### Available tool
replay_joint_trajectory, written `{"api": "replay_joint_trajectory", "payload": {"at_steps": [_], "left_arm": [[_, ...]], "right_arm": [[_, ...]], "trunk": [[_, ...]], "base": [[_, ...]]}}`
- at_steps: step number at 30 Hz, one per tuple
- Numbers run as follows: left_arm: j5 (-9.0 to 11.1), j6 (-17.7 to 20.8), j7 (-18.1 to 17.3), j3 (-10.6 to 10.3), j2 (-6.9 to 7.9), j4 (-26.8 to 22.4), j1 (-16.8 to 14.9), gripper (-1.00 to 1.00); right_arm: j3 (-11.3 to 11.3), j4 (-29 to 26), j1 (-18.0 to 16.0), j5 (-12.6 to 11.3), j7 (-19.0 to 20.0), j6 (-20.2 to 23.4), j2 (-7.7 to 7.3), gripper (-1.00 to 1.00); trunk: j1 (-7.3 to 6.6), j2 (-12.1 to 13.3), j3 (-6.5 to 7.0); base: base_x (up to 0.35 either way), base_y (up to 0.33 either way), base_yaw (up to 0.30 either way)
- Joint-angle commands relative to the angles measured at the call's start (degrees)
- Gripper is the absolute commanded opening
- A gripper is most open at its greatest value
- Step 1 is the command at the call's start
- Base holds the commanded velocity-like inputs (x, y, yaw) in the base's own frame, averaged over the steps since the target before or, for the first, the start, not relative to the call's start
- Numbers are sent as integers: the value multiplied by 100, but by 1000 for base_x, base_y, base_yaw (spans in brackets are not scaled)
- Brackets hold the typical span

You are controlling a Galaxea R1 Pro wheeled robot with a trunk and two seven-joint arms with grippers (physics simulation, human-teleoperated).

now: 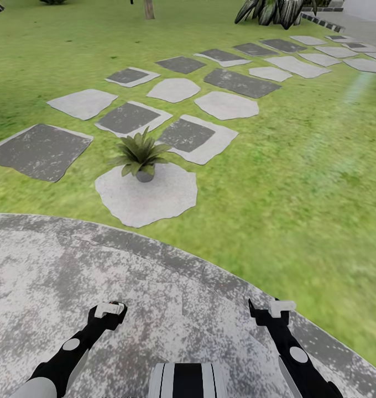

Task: Pick up the pesticide atomizer in the garden and spray insectifuge to fully cover both potted plants in the garden.

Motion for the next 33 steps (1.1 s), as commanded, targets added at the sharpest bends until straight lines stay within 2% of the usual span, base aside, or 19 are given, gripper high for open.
{"api": "replay_joint_trajectory", "payload": {"at_steps": [1, 33], "left_arm": [[-58, -24, -34, 48, -4, 3, -3, 100], [-58, -27, -34, 61, -4, 4, -3, 100]], "right_arm": [[1, 3, -2, 2, -3, -16, -1, 100], [3, 10, -2, 2, -3, -16, -1, 100]], "trunk": [[-1, -1, -3], [-1, -1, 39]], "base": [[-42, 0, 0], [-19, 0, 0]]}}
